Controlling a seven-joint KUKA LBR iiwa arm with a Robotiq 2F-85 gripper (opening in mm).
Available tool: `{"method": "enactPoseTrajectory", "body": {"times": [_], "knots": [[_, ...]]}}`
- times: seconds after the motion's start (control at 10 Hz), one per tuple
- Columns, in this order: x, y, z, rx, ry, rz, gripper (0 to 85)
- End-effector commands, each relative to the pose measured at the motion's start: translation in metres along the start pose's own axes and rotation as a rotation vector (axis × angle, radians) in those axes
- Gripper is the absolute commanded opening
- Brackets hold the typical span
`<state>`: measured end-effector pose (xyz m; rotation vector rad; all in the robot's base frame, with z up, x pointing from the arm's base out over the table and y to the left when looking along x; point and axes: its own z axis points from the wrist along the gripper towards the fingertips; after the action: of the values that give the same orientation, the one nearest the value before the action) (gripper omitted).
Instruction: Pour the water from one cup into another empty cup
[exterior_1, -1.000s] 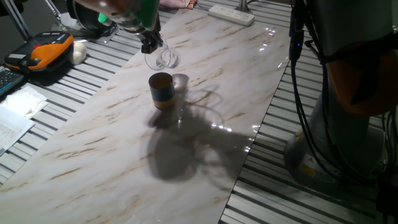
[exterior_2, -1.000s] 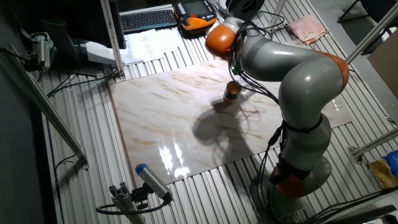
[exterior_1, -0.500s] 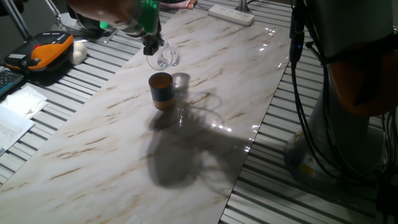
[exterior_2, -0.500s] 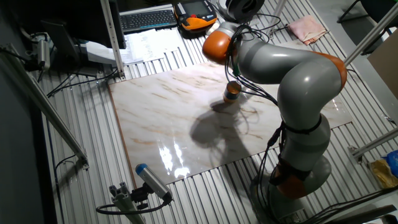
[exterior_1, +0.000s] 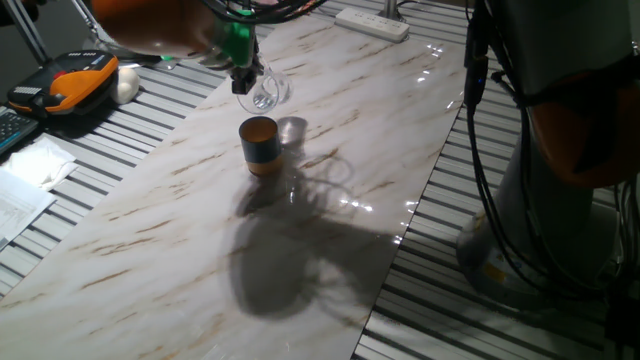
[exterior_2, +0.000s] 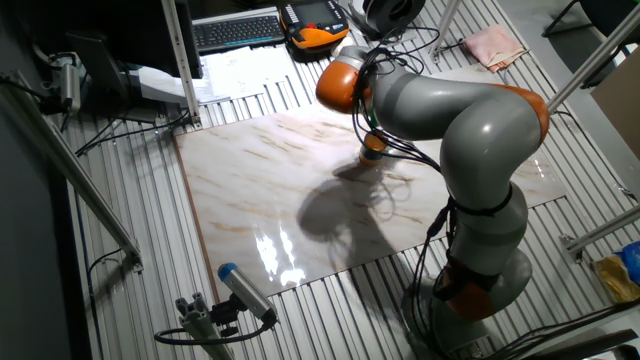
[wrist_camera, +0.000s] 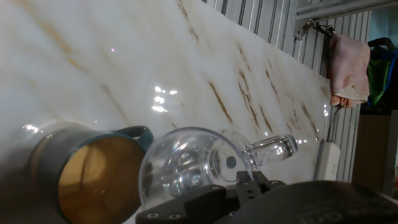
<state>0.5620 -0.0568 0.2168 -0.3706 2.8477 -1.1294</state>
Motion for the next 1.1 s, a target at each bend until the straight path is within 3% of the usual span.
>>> {"method": "enactPoseTrajectory", "body": {"times": [0.0, 0.8, 0.9, 1.0], "knots": [[0.0000, 0.0001, -0.0002, 0.006, 0.001, -0.003, 0.0], [-0.0001, 0.0024, -0.0020, 0.087, 0.005, -0.027, 0.0], [-0.0001, 0.0030, -0.0028, 0.112, 0.007, -0.036, 0.0], [-0.0001, 0.0039, -0.0032, 0.113, 0.007, -0.036, 0.0]]}}
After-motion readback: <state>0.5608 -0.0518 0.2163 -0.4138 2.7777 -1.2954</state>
